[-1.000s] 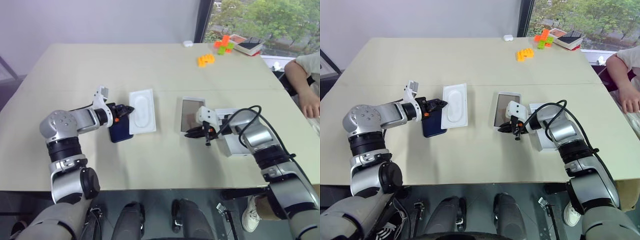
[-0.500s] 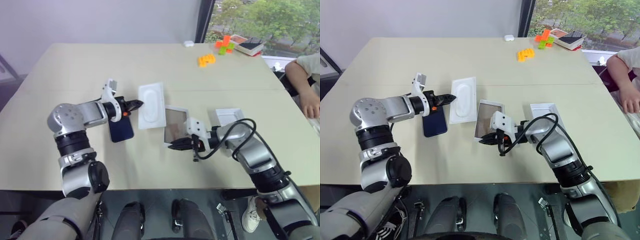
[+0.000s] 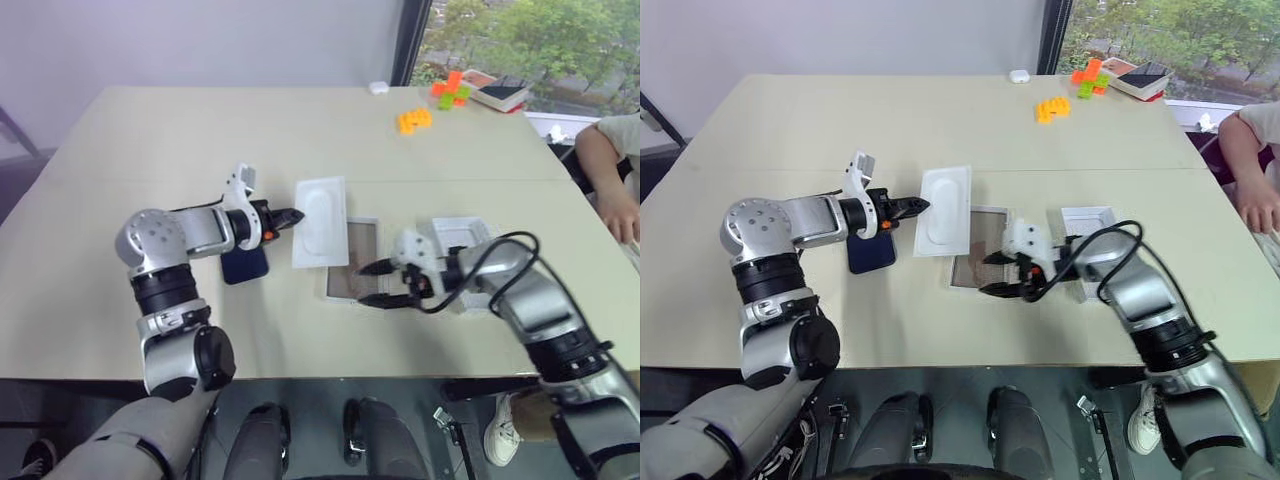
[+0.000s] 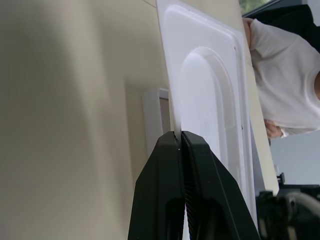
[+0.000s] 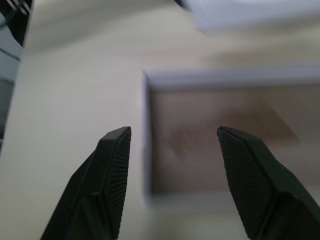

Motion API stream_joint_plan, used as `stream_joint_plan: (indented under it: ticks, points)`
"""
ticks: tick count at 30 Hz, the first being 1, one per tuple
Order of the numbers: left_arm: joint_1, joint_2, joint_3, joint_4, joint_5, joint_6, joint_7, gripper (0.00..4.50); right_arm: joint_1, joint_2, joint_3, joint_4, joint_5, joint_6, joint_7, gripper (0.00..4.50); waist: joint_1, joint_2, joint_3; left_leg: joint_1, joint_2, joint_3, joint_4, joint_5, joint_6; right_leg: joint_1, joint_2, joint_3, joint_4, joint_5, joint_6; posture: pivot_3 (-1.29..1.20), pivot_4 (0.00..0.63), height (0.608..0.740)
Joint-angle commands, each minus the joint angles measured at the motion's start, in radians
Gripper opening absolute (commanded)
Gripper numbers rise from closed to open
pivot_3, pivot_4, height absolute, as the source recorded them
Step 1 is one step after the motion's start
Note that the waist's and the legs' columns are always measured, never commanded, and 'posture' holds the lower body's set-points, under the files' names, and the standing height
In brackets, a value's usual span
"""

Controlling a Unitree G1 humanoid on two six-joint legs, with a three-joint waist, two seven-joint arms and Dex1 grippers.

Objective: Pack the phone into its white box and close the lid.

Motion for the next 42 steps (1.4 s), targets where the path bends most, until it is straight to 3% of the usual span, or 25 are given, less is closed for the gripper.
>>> stream_joint_plan:
  ticks: [1, 6, 23, 26, 29, 42]
  points:
    - [0.004, -0.009, -0.034, -0.025, 0.002, -0.005, -0.006, 0.0, -0.021, -0.026, -0.096, 0.02, 0.069, -0.033, 0.035, 2.89, 0.002, 0.0, 0.0, 0.0, 0.0, 0.0, 0.0, 0.0, 0.0, 0.0, 0.0, 0.0, 0.0, 0.0, 0.0, 0.0, 0.15, 0.74]
    - [-0.003, -0.022, -0.083, 0.019, 0.015, -0.026, -0.028, 0.0, 0.017, -0.017, -0.214, 0.097, 0.116, -0.149, 0.028, 2.89, 0.005, 0.0, 0.0, 0.001, 0.002, 0.0, -0.001, 0.0, 0.0, 0.0, 0.003, 0.0, 0.001, 0.0, 0.0, 0.0, 0.15, 0.74]
    - [-0.034, -0.072, -0.169, 0.14, 0.05, -0.098, -0.035, 0.0, 0.033, 0.017, -0.186, 0.117, 0.073, -0.238, -0.053, 2.89, 0.009, 0.0, 0.0, 0.0, 0.0, 0.0, 0.0, 0.0, 0.0, 0.0, 0.001, 0.0, 0.0, 0.0, 0.0, 0.0, 0.15, 0.74]
    - [-0.031, -0.071, -0.174, 0.131, 0.05, -0.091, -0.038, 0.98, 0.031, 0.018, -0.181, 0.116, 0.072, -0.242, -0.058, 2.94, 0.009, 0.0, 0.0, 0.0, 0.0, 0.0, -0.001, 0.0, 0.0, 0.0, 0.001, 0.0, 0.0, 0.0, 0.0, 0.0, 0.15, 0.74]
    - [-0.033, -0.073, -0.169, 0.131, 0.047, -0.089, -0.041, 2.37, 0.031, 0.022, -0.174, 0.113, 0.072, -0.24, -0.061, 2.94, 0.01, 0.0, 0.0, 0.0, 0.0, 0.0, -0.001, 0.0, 0.0, 0.0, 0.001, 0.0, 0.0, 0.0, 0.0, 0.0, 0.15, 0.74]
    - [-0.057, -0.009, -0.187, 0.027, 0.021, -0.08, -0.11, 2.37, -0.039, 0.104, -0.118, 0.12, 0.064, -0.191, -0.112, 2.94, 0.006, 0.0, 0.0, 0.0, 0.001, 0.0, -0.001, 0.0, 0.0, 0.0, 0.002, 0.0, 0.001, 0.0, 0.0, 0.0, 0.15, 0.74]
